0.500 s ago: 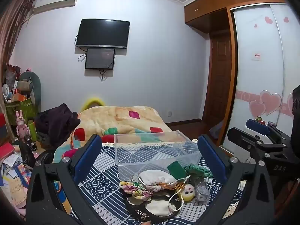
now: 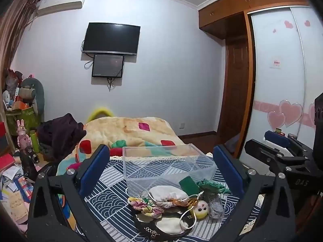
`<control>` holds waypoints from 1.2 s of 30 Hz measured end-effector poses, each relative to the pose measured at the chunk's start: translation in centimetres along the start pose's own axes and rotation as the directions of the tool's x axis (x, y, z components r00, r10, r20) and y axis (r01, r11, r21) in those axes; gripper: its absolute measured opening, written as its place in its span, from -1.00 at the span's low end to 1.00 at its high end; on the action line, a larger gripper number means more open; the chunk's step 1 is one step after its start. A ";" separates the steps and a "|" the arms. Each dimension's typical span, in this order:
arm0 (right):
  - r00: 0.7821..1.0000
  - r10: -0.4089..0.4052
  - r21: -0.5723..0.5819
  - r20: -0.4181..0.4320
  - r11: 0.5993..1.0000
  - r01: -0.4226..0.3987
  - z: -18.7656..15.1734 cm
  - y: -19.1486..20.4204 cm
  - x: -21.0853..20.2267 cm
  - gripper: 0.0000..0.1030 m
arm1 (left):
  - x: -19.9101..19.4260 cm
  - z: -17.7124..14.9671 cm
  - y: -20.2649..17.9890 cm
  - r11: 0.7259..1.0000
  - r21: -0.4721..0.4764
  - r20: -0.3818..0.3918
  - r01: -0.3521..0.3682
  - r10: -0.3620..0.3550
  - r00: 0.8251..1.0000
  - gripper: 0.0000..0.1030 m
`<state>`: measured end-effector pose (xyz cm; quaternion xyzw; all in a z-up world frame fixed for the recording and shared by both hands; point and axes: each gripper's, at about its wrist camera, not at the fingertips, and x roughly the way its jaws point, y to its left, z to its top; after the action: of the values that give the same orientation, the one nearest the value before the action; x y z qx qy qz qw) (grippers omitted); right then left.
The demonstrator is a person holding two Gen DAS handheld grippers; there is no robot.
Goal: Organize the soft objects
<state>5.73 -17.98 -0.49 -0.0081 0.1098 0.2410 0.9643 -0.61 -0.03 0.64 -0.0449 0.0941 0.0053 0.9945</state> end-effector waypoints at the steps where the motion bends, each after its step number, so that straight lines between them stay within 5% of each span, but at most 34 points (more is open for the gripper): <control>1: 1.000 0.001 0.000 -0.001 1.000 -0.001 0.0 0.0 0.0 1.00 | 0.1 0.0 0.1 1.000 -0.001 -0.002 -0.004 0.004 1.000 1.00; 36: 1.000 0.007 0.021 0.020 1.000 -0.008 0.2 -0.2 -0.9 1.00 | 0.3 -0.3 0.2 1.000 -0.005 -0.003 -0.009 0.009 1.000 1.00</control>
<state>5.09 -18.51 -0.10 0.0050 0.1026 0.2436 0.9644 -0.38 0.11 0.31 -0.0468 0.0956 0.0098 0.9943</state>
